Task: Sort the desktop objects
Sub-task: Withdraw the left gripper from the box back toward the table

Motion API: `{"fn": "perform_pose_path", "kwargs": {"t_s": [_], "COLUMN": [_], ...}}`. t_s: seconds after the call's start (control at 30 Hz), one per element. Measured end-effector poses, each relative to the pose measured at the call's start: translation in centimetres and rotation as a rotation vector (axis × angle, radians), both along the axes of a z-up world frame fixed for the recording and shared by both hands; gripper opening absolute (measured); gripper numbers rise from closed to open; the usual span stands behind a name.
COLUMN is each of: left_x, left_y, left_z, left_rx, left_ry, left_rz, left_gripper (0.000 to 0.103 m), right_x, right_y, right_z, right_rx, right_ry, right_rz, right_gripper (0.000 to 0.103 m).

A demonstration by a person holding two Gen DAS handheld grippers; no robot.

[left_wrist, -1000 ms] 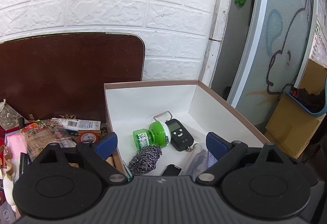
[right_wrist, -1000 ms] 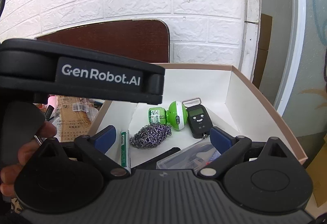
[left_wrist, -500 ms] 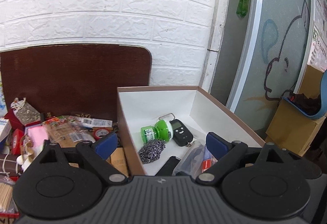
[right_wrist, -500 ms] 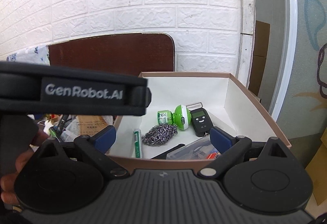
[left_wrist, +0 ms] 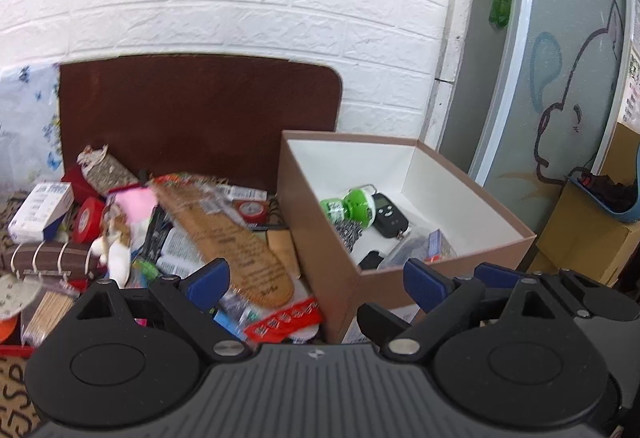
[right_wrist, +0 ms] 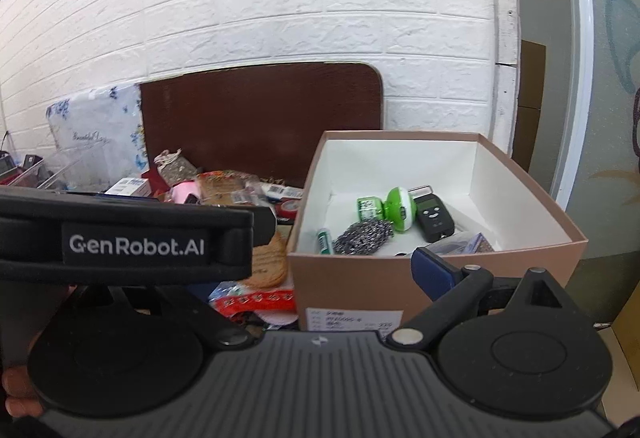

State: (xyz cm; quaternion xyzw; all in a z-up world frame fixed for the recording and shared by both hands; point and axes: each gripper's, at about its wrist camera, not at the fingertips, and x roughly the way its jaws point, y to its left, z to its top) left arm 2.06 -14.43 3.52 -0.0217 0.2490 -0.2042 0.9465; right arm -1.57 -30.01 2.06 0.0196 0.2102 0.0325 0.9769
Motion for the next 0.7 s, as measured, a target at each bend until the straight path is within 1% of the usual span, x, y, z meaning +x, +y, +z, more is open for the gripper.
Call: {"fn": "perform_pose_path", "kwargs": {"t_s": [0.2, 0.33, 0.5, 0.7], "left_x": [-1.7, -2.4, -2.2, -1.0], "left_y": [2.9, 5.0, 8.2, 12.3], "left_z": [-2.3, -3.9, -5.0, -6.3], "left_rx": [-0.04, -0.057, -0.084, -0.14], "left_ry": [0.052, 0.089, 0.125, 0.166], "left_rz": [0.046, 0.077, 0.158, 0.253], "left_gripper": [0.096, 0.096, 0.096, 0.096], "right_x": [-0.6, -0.6, -0.1, 0.6], "right_y": [2.4, 4.3, 7.3, 10.5], "right_z": [-1.4, -2.9, -4.2, -4.9], "right_rx": [-0.012, -0.016, -0.041, -0.084], "right_ry": [0.047, 0.093, 0.133, 0.14], "right_rz": [0.05, 0.095, 0.161, 0.251], "right_gripper": [0.097, 0.097, 0.097, 0.097]}}
